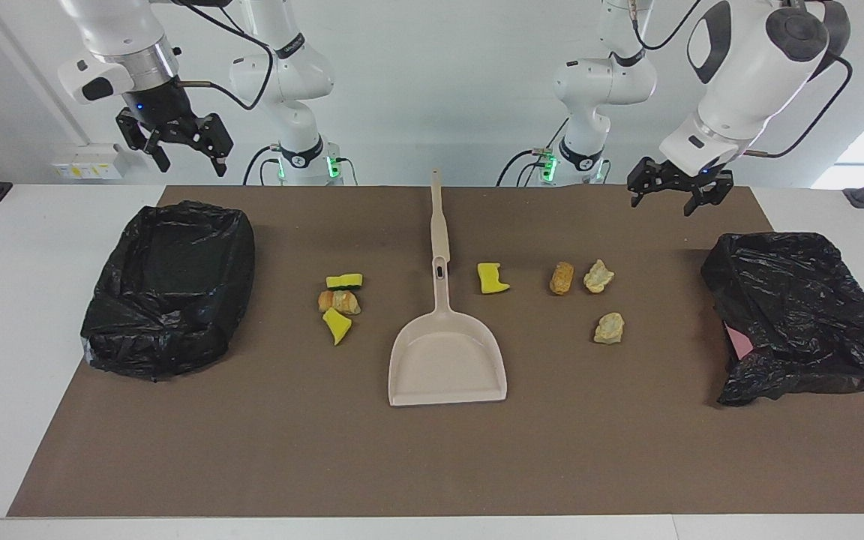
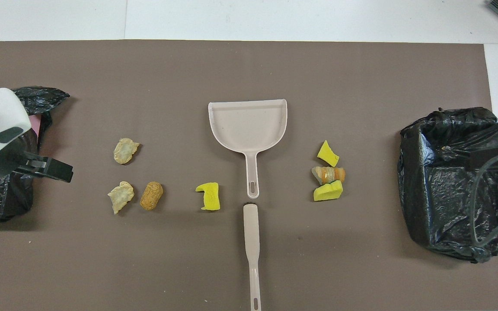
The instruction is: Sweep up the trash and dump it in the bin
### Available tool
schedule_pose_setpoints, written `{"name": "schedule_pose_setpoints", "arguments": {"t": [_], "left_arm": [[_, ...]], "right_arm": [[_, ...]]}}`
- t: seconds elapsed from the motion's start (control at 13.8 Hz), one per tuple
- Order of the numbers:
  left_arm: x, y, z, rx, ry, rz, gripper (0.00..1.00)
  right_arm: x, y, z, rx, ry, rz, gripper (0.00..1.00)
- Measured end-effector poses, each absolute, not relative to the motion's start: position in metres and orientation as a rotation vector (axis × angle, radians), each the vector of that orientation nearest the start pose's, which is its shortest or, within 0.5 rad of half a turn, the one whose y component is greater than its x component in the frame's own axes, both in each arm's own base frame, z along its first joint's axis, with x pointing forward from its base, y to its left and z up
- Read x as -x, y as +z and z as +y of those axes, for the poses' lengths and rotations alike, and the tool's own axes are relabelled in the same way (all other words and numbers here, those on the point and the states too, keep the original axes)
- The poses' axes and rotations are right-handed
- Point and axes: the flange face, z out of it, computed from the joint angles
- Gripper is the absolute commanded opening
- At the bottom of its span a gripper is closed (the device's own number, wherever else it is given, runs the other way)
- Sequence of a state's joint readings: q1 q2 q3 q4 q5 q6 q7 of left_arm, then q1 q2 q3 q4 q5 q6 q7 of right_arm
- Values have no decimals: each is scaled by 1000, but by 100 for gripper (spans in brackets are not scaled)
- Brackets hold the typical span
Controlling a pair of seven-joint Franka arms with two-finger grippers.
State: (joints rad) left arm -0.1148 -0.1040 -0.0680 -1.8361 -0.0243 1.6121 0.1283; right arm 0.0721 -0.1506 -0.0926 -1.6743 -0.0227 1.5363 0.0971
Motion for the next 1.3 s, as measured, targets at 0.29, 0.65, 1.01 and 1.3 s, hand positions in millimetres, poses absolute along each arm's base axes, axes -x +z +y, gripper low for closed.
{"name": "schedule_pose_setpoints", "arguments": {"t": [0.29, 0.65, 1.01, 1.3], "left_arm": [[-480, 527, -164, 3075, 188, 618, 100], [-433, 488, -260, 3067, 150, 567, 100], [-374, 433, -344, 3097, 70, 447, 100], [-335, 401, -398, 3113, 50, 397, 100]], "right_arm": [[-503, 652, -17, 3144, -19, 185, 100], [-503, 652, -17, 3144, -19, 185, 100], [-503, 652, -17, 3145, -18, 184, 100], [-503, 651, -17, 3145, -17, 184, 100]]}}
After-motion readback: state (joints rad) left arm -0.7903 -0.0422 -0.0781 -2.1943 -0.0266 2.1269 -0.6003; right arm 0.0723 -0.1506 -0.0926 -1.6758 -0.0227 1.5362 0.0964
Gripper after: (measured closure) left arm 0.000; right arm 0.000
